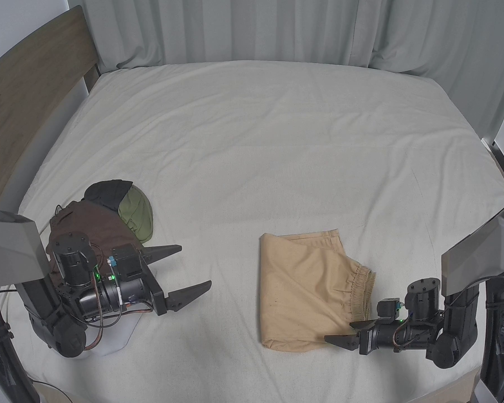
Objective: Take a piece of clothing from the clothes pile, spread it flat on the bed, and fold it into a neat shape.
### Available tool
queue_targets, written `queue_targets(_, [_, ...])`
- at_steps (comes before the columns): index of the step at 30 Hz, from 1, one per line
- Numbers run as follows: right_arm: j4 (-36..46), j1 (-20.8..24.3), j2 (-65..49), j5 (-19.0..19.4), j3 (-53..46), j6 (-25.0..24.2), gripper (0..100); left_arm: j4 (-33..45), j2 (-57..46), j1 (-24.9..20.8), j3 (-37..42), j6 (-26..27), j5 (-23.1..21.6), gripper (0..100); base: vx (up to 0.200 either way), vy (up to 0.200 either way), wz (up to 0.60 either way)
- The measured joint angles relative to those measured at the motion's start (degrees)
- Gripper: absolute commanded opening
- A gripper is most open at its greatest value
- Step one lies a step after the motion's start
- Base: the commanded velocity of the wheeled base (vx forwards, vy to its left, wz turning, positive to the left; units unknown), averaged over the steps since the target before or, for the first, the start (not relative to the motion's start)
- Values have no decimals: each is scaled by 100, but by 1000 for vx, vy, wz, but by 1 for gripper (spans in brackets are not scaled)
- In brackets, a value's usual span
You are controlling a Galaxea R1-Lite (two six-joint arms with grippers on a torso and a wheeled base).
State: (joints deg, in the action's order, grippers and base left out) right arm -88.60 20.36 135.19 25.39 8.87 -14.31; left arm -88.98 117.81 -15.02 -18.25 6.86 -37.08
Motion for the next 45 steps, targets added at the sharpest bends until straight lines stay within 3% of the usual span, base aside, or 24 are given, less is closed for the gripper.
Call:
queue_targets(6, [15, -51, -295, -38, 372, -363, 100, 2, 2, -24, 15, 0, 0, 100, 0, 0, 0])
queue_targets(10, [11, -71, -492, -336, 708, -610, 100, 0, 9, -38, 15, 0, 5, 100, 0, 0, 0])
queue_targets(23, [-2, -84, -162, -1040, 1349, -653, 100, 0, 44, -90, 9, 6, 6, 100, 0, 0, 0])
queue_targets(38, [-9, -132, 4, -994, 1389, -664, 100, 0, 46, -99, 9, 9, 9, 100, 0, 0, 0])
queue_targets(45, [4, -132, -435, -514, 1012, -627, 100, 0, 44, -99, 15, 9, 9, 100, 0, 0, 0])
